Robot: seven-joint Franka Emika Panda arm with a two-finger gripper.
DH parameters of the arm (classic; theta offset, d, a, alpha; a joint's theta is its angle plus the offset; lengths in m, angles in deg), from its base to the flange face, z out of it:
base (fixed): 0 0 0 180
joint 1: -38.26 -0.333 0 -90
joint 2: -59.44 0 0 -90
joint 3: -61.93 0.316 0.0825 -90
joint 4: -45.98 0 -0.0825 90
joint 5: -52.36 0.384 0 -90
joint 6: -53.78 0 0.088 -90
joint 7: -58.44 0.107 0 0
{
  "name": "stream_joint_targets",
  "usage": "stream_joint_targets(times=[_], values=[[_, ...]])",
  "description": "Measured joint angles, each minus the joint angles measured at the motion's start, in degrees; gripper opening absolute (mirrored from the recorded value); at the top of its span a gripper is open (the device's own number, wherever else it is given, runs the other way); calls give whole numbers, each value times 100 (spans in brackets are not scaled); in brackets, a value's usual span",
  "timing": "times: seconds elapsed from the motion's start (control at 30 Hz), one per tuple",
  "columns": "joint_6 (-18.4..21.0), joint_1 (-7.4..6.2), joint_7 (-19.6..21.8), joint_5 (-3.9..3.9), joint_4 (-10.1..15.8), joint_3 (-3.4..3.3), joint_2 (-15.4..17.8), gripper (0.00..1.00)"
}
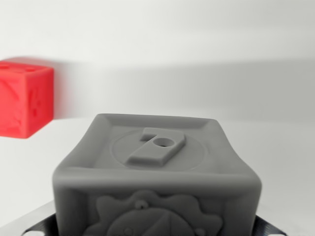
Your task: Destack cube
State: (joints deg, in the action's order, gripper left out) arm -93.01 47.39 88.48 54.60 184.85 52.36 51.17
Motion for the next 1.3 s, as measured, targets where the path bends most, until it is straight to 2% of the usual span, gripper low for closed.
stream_joint_targets(times=[0.43,1.3], values=[[-89,229,-439,73,-90,-37,-193,0],[-239,716,-1254,215,-324,-46,-586,0]])
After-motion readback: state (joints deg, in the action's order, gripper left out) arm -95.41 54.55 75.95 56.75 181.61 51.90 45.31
